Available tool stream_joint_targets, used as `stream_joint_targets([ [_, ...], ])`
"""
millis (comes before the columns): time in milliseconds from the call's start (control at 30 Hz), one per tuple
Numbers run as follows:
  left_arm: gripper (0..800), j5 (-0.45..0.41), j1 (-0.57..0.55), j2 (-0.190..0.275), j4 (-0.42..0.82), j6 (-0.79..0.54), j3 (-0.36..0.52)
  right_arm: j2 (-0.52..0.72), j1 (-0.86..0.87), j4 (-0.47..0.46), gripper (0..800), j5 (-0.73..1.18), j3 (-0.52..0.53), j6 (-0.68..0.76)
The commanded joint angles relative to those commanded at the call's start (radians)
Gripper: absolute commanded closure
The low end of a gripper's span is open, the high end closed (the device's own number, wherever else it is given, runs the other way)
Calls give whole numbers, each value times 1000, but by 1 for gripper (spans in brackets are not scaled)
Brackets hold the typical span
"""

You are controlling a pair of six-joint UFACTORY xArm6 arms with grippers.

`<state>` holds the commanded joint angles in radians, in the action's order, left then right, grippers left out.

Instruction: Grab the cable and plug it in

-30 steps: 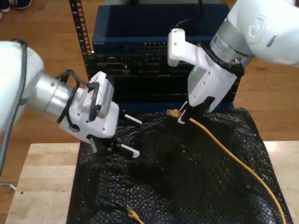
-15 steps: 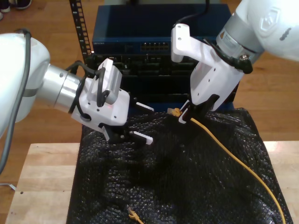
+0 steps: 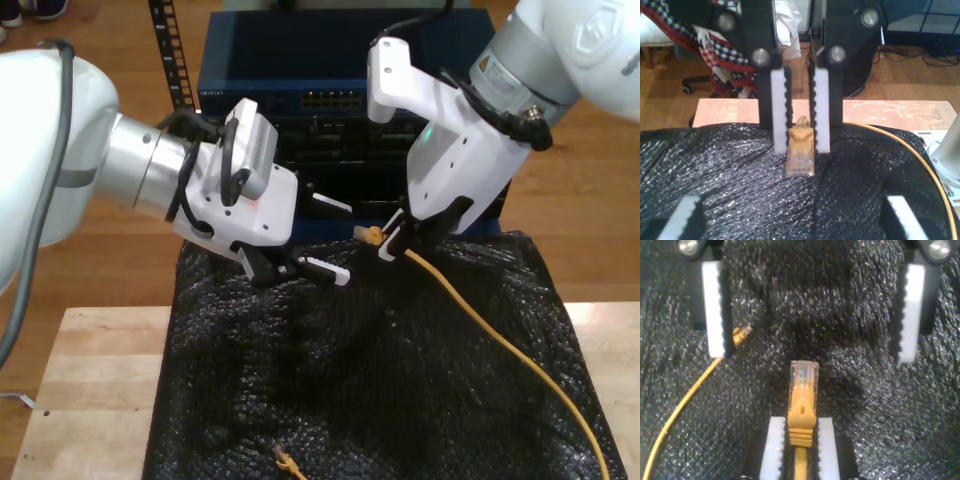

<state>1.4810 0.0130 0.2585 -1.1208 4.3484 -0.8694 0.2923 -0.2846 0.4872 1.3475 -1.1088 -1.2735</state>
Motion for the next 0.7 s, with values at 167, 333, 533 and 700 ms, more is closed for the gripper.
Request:
stream_joint_targets([
  [167,39,6,0,2,0,-2,3,-2,-3,2,797,-2,0,2],
  [333,82,12,2,2,-2,-3,2,-3,-6,2,797,-3,0,3],
  [533,106,17,2,5,-2,-3,0,-9,-9,2,797,-3,11,3],
  [700,137,18,3,5,-2,-3,0,-9,-11,3,797,-5,17,3],
])
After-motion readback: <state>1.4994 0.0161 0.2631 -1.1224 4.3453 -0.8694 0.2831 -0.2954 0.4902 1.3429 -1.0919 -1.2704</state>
